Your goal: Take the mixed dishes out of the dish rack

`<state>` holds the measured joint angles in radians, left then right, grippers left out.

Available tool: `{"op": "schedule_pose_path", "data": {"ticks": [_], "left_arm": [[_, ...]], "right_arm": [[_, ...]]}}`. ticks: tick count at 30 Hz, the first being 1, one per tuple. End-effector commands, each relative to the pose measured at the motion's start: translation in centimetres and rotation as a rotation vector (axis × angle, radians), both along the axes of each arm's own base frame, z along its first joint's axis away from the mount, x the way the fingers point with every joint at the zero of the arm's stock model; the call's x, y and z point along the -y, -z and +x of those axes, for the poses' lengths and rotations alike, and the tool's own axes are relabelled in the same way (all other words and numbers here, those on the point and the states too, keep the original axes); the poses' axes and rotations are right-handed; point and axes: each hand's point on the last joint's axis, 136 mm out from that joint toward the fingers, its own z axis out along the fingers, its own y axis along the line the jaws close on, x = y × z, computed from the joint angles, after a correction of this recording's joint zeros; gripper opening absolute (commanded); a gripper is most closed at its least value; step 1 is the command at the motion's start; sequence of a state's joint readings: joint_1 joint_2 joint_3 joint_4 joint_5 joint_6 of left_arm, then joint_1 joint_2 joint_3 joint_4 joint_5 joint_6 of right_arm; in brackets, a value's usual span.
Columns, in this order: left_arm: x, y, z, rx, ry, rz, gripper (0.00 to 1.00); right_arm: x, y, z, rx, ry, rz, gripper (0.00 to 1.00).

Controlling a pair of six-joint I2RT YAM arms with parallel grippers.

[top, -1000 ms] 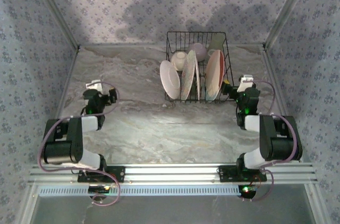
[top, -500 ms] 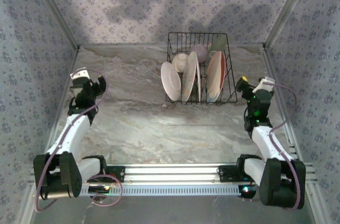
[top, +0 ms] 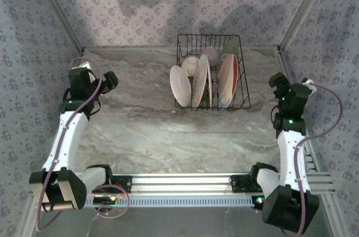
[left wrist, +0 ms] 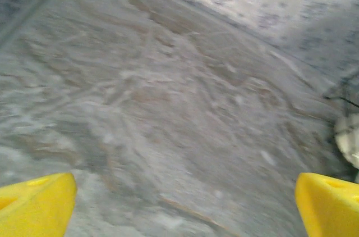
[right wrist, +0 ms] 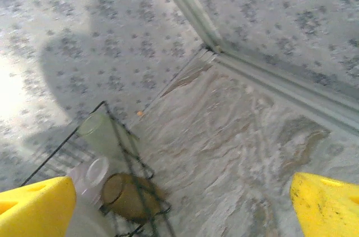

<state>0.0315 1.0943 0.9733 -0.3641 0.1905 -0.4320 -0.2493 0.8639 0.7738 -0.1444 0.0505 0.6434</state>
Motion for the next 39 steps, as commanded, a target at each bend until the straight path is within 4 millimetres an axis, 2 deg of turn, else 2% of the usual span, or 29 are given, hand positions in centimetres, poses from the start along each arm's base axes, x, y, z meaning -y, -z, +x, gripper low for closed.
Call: {"op": "schedule_pose_path", "data": {"ticks": [1,5,7,8,12,15,19,22,25,29,34,39], "left_arm": [[6.0,-2.6,-2.4,0.032,0.279,-0.170,0.99],[10.9,-5.6,-4.7,0.117,0.517,-0.230,0.99],[13.1,-6.7,-6.0,0.149,0.630,-0.233,0.99],[14.2,-7.1,-6.8,0.161,0.685,-0.223,0.99],[18.4,-8.0,-9.7,0.211,0.887,-0.182,0.99],[19.9,-8.0,-10.8,0.249,0.959,-0.167,0.99],[20.5,-8.6,-11.7,0.384,1.006,-0.164,0.99],[20.2,-9.4,-12.5,0.506,1.008,-0.149,0.99],[19.7,-9.3,-13.4,0.595,1.000,-0.119,0.99],[19.2,-8.4,-13.7,0.605,0.981,-0.095,0.99],[19.5,-7.2,-13.2,0.574,0.973,-0.096,0.99],[19.5,-6.9,-12.8,0.558,0.961,-0.089,0.99]], "right_arm": [[-2.2,-1.1,-1.7,-0.091,-0.075,-0.062,1.00],[-5.1,-2.5,-2.5,-0.166,-0.192,-0.143,1.00],[-6.5,-2.9,-2.7,-0.207,-0.256,-0.166,1.00],[-7.3,-2.4,-3.0,-0.252,-0.294,-0.173,1.00],[-9.7,-2.1,-3.6,-0.356,-0.404,-0.202,0.95],[-11.4,-1.7,-3.4,-0.420,-0.487,-0.199,0.91],[-13.4,-1.0,-2.5,-0.474,-0.575,-0.199,0.87],[-14.6,-0.2,-1.9,-0.517,-0.625,-0.188,0.84],[-15.7,0.3,-1.2,-0.536,-0.658,-0.189,0.83],[-16.2,1.1,-0.4,-0.567,-0.665,-0.182,0.78],[-16.7,2.1,0.9,-0.615,-0.665,-0.191,0.67],[-16.6,2.1,1.7,-0.622,-0.643,-0.217,0.57]]}}
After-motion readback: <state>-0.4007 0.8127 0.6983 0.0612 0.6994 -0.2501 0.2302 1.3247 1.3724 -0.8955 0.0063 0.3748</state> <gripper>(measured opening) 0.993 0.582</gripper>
